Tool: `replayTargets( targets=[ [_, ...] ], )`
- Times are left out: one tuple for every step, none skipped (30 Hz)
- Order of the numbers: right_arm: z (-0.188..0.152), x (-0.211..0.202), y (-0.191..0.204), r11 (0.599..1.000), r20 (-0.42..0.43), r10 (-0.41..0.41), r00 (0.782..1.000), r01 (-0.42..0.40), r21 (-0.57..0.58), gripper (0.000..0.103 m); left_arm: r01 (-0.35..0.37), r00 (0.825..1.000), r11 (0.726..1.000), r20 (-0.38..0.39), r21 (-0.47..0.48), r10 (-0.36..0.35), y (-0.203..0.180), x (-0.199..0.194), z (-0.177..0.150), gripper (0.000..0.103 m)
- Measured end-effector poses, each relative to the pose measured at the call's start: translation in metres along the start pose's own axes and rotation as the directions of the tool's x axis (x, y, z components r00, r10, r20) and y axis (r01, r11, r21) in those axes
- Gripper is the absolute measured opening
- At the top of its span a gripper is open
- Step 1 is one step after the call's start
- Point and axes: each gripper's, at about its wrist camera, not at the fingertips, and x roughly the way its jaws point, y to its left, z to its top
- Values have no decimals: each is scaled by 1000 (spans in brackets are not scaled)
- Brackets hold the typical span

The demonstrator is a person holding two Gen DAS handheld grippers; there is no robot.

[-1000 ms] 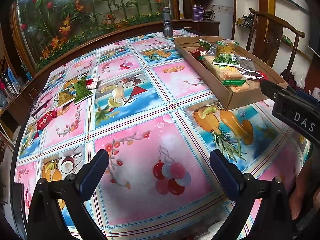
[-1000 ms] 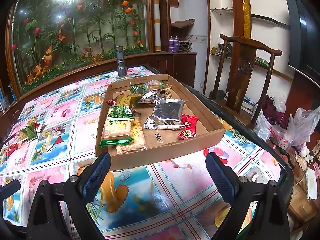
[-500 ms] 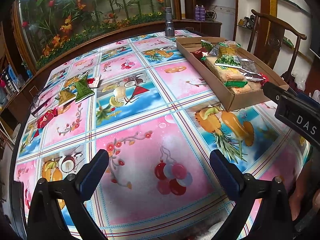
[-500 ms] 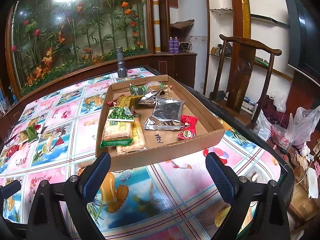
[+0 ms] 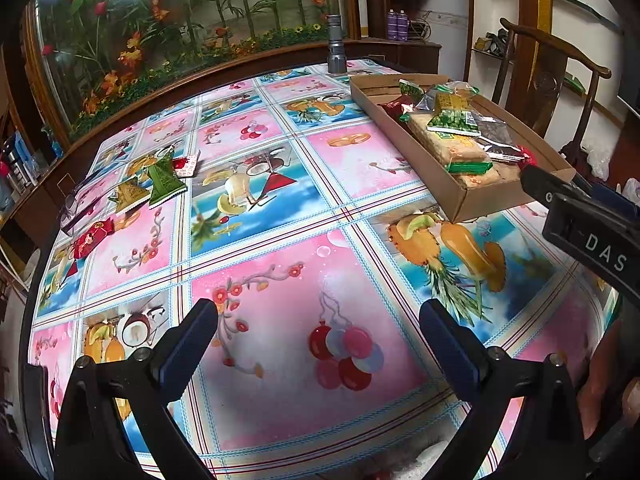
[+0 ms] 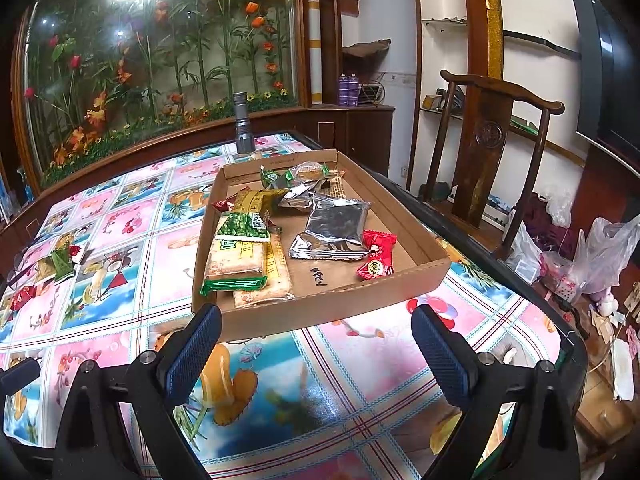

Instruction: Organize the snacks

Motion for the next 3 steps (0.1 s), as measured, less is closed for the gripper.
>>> replayTargets(
  targets=[
    [0, 0, 0, 1000, 0, 3, 1000, -3, -3, 97, -14, 1000, 1000, 14, -8, 14, 2, -2, 0, 100],
    [0, 0, 1, 1000, 2, 4, 1000, -4, -7, 97, -31, 999, 999, 34, -17, 32, 4, -5, 0, 100],
    [0, -1, 2, 1000, 4, 3, 1000, -3, -12, 97, -37, 998, 999, 44, -23, 38, 5, -5, 0, 100]
  ],
)
